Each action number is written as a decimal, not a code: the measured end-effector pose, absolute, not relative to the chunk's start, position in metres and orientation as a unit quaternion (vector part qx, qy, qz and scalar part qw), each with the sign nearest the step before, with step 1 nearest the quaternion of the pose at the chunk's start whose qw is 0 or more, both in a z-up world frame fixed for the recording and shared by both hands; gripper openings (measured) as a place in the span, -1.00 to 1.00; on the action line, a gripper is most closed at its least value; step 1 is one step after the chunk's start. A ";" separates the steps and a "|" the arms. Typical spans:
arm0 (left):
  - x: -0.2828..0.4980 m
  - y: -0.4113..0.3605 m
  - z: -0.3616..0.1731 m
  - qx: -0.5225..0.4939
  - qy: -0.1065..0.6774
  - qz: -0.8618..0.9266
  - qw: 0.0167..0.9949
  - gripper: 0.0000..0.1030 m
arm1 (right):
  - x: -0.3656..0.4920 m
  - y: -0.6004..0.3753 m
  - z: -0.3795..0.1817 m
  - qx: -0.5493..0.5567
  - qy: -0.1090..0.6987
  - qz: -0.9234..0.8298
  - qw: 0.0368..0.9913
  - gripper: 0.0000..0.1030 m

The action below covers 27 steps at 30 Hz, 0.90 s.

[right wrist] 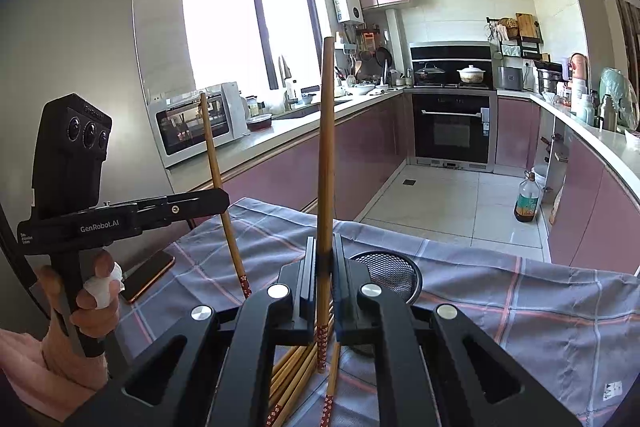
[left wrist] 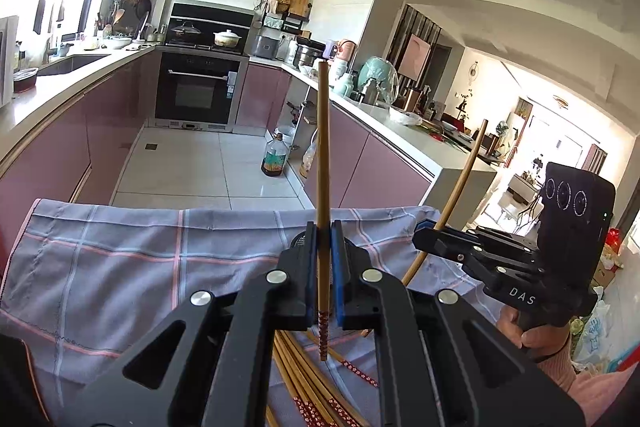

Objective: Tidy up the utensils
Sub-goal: 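Lift the held chopstick upright with the left tool while the right tool lifts its chopstick toward the mesh cup, then lower the left tool's chopstick into the mesh cup and open while the right tool does the same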

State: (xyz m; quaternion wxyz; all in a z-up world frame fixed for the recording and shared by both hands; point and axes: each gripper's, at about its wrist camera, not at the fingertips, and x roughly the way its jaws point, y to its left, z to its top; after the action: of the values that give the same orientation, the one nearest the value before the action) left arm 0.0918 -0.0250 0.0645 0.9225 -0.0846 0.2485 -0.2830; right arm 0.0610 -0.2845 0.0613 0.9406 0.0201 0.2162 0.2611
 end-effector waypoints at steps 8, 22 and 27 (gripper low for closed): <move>0.105 -0.035 0.083 -0.085 0.229 -0.288 0.926 -0.86 | 0.073 -0.289 0.075 0.021 0.199 0.257 0.945 -0.89; 0.125 -0.057 0.105 -0.080 0.205 -0.291 0.931 -0.86 | 0.099 -0.291 0.082 0.023 0.189 0.236 0.953 -0.89; 0.135 -0.063 0.105 -0.077 0.205 -0.288 0.932 -0.86 | 0.108 -0.289 0.077 0.025 0.196 0.231 0.953 -0.89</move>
State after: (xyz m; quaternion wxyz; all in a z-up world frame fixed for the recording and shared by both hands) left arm 0.1350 -0.0635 0.1049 0.9321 -0.0774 0.2054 -0.2880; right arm 0.1077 -0.2889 0.0769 0.9527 0.0247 0.1958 0.2312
